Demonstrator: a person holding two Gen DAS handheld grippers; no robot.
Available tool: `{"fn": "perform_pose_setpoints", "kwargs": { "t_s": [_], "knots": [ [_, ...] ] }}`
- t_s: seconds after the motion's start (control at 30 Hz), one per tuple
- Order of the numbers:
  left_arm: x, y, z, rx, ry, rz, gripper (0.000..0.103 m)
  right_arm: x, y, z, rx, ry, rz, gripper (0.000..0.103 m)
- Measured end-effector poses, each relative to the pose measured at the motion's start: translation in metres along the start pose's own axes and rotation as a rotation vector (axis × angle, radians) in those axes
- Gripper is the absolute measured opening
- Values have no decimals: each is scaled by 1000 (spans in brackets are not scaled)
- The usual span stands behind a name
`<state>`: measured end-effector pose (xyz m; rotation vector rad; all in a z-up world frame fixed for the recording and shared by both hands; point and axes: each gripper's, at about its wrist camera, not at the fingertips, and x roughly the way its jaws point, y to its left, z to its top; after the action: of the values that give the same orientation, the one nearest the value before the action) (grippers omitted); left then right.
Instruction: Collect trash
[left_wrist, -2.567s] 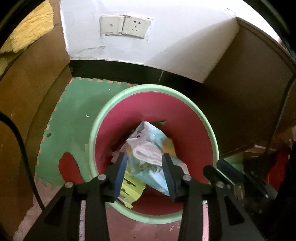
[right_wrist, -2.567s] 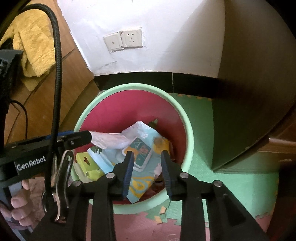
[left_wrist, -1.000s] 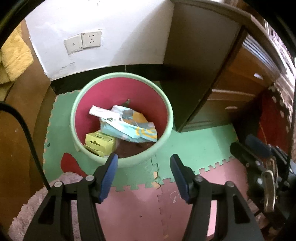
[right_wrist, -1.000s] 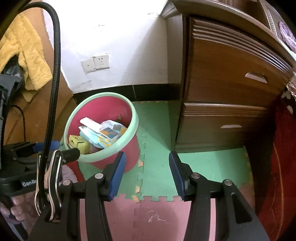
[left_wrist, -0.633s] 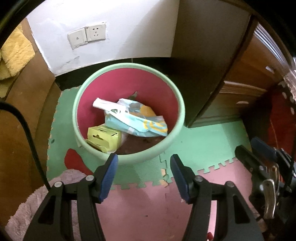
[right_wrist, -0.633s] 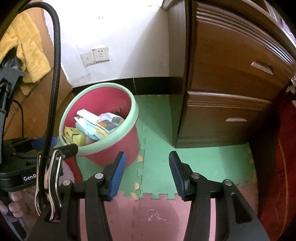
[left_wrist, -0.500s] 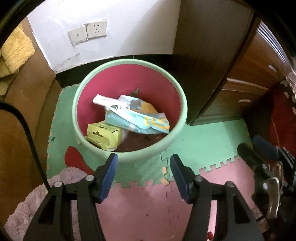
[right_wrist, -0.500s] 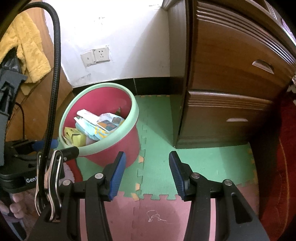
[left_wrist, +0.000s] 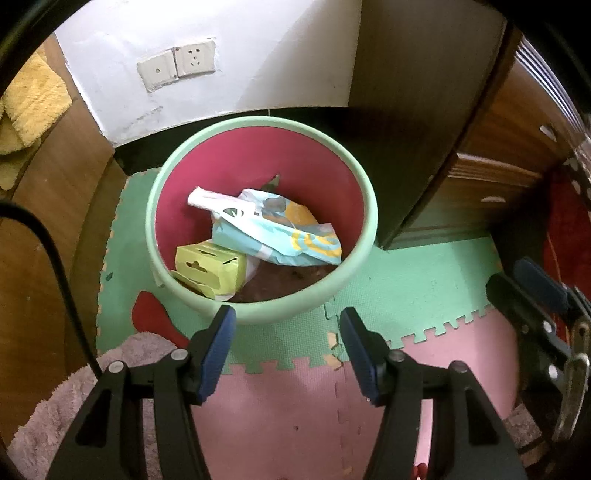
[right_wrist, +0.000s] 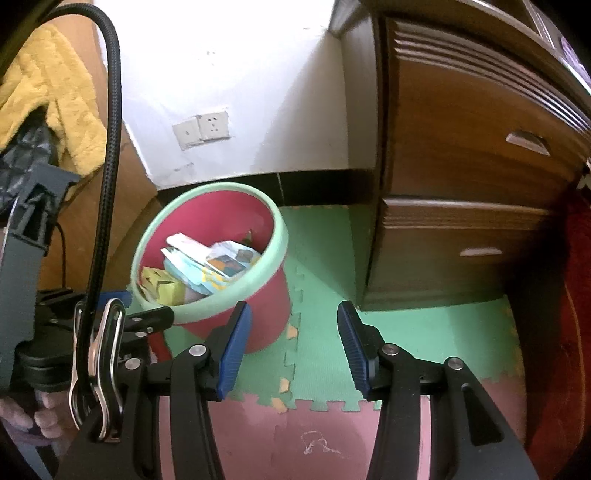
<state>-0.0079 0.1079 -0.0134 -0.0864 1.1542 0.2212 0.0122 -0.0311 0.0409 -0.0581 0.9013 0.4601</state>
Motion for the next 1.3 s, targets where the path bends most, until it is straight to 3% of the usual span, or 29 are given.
{"fn": "perform_pose_setpoints", "kwargs": {
  "t_s": [0.33,1.3],
  "knots": [
    [0,7,0,-27,4,8,61,4,11,-2,-53,3,6,49],
    [2,9,0,-36,5,21,61,6,9,-3,-54,11,4,49]
  ]
}}
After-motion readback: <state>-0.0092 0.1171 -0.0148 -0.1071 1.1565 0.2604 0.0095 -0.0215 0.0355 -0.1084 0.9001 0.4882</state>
